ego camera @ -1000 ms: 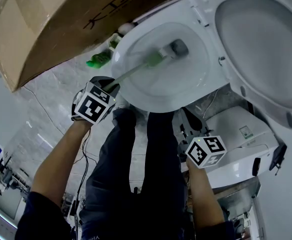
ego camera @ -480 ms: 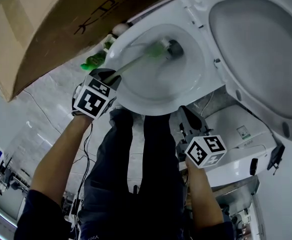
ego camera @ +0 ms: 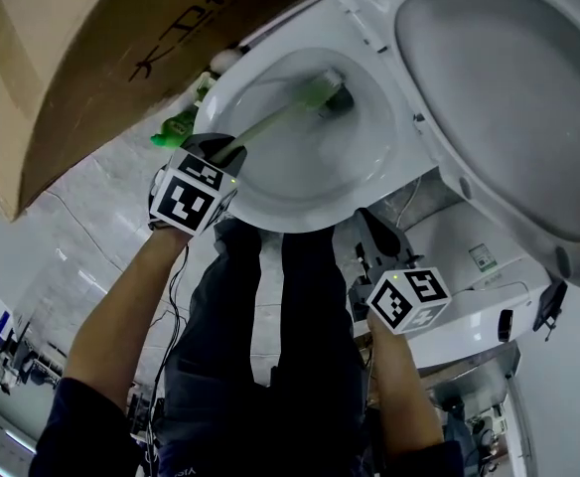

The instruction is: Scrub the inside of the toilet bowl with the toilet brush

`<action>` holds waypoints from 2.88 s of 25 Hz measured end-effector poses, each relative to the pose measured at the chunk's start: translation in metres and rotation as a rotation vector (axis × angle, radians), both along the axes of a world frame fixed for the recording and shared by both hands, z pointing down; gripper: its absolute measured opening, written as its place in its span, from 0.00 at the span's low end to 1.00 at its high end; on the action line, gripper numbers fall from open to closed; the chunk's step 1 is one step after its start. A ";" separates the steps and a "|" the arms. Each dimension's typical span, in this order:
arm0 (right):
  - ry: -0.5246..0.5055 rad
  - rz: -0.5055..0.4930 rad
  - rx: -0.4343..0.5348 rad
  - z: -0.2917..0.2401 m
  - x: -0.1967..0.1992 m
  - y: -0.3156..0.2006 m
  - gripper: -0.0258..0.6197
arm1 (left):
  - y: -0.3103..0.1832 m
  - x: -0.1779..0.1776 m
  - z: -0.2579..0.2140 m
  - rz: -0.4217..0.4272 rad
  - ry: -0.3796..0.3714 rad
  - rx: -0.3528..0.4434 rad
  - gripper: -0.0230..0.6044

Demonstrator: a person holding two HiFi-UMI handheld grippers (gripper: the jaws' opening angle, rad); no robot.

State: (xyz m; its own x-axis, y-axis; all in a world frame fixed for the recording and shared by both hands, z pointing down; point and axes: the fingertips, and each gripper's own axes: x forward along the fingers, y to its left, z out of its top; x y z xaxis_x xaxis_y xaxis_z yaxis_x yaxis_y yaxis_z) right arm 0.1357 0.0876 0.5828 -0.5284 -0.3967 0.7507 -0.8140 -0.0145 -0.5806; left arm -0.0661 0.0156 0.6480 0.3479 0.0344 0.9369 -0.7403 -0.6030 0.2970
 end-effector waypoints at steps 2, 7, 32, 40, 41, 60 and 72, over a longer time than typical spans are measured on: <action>0.000 0.006 0.000 0.000 0.001 0.000 0.05 | 0.001 0.005 0.002 -0.003 0.010 -0.007 0.19; 0.000 0.017 -0.001 0.001 0.003 0.002 0.05 | 0.006 0.012 0.006 -0.004 0.025 -0.024 0.19; -0.020 0.005 -0.014 0.001 -0.029 0.029 0.05 | 0.057 0.037 0.005 0.074 0.114 -0.063 0.19; -0.024 -0.002 -0.006 -0.004 -0.040 0.038 0.05 | 0.074 0.017 0.005 0.089 0.086 -0.087 0.19; -0.024 -0.004 -0.004 -0.005 -0.042 0.038 0.05 | 0.077 0.013 0.005 0.087 0.080 -0.093 0.19; -0.016 -0.043 0.030 -0.029 -0.060 0.041 0.05 | 0.073 -0.040 -0.027 0.011 0.014 -0.053 0.19; 0.041 -0.097 0.172 -0.082 -0.059 0.007 0.05 | 0.050 -0.043 -0.101 -0.106 0.119 0.089 0.19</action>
